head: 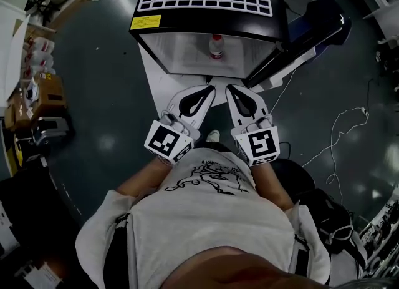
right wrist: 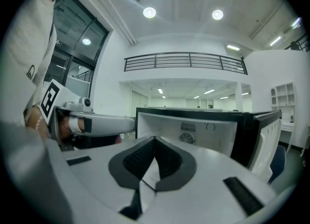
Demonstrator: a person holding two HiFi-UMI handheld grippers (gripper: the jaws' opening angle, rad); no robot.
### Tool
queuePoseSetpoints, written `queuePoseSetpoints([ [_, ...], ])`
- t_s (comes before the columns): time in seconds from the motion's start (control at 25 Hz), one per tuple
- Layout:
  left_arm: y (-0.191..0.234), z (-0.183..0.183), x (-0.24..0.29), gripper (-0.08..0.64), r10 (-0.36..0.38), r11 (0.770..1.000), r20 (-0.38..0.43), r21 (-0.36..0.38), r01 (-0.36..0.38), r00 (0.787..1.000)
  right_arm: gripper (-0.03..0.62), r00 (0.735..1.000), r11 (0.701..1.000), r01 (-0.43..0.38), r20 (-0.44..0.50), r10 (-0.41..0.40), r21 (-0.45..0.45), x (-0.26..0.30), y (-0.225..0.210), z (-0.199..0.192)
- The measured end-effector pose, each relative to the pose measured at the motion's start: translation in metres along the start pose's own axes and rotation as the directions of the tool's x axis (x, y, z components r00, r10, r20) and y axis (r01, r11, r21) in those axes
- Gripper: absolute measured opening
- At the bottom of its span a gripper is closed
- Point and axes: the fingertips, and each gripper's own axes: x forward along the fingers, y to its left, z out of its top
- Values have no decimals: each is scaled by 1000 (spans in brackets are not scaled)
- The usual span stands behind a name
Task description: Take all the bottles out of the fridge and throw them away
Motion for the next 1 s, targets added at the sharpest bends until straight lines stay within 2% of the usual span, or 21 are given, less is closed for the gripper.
queuePoseSetpoints([
  [0.36,-6,-2,11,9,19,1000,-2,7,-19,1000,8,999,1000,-21,27,21,8,-6,-10,-4],
  [1.0,8,1,11,9,11,1000,-4,18,-11,1000,8,1000,1000,12,25,-12,9,7,-13,-2],
])
